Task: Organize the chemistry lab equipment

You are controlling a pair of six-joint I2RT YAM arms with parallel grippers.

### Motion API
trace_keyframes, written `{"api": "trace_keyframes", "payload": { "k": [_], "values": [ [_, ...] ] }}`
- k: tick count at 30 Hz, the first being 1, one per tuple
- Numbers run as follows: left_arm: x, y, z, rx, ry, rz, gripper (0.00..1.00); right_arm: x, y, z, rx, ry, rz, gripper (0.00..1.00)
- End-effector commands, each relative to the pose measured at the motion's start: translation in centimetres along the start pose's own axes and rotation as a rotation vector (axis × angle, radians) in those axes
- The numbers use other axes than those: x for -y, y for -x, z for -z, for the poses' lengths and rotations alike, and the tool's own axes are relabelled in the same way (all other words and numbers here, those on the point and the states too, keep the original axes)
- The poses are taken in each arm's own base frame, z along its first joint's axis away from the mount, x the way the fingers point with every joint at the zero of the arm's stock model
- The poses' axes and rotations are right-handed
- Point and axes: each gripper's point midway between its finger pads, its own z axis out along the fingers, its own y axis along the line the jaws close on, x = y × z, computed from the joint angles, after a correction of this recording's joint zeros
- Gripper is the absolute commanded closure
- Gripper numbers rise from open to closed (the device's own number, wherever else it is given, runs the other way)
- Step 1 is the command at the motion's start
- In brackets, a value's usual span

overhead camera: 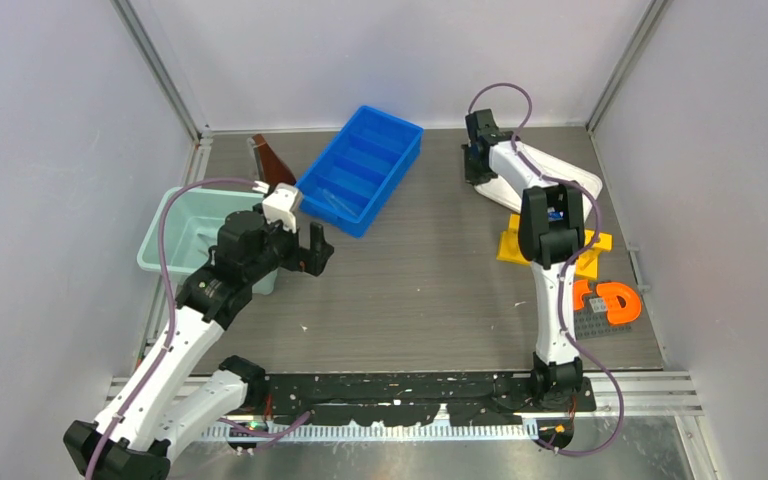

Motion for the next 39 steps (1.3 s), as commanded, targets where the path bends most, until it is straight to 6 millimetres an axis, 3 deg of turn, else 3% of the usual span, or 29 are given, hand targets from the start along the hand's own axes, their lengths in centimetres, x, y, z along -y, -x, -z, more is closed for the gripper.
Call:
{"api": "trace_keyframes", "payload": {
  "k": [1, 4, 12, 17, 24, 27, 32, 39],
  "values": [
    [-0.3, 2.3, 0.6, 0.093, 0.03, -0.002, 0.03, -0.7, 4.9, 7.9, 0.192, 0.07, 0.028, 0.99],
    [-0.9, 2.3, 1.0, 0.115, 0.059, -0.022, 0.07, -0.7, 4.9, 9.3, 0.228, 0.051, 0.091, 0.99],
    [-2.0, 2.4, 1.3, 0.114, 0.13, -0.001, 0.15, -1.7, 7.4, 15.7, 0.374, 0.022, 0.237, 0.99],
    [-2.1, 2.5, 1.4, 0.11, 0.139, 0.012, 0.16, -2.5, 8.6, 19.7, 0.453, 0.021, 0.286, 0.99],
    [-1.6, 3.3, 1.4, 0.126, 0.133, 0.119, 0.21, -4.6, 8.8, 25.4, 0.538, 0.051, 0.349, 0.99],
    [-0.2, 4.3, 2.0, 0.12, 0.076, 0.194, 0.24, -5.6, 8.3, 27.9, 0.569, 0.083, 0.367, 0.99],
    [2.7, 7.1, 3.3, 0.159, -0.055, 0.285, 0.27, -8.9, 6.8, 34.1, 0.673, 0.238, 0.418, 0.99],
    [5.7, 10.3, 4.4, 0.227, -0.215, 0.404, 0.26, -13.6, 1.9, 41.8, 0.799, 0.447, 0.594, 0.99]
  ]
}}
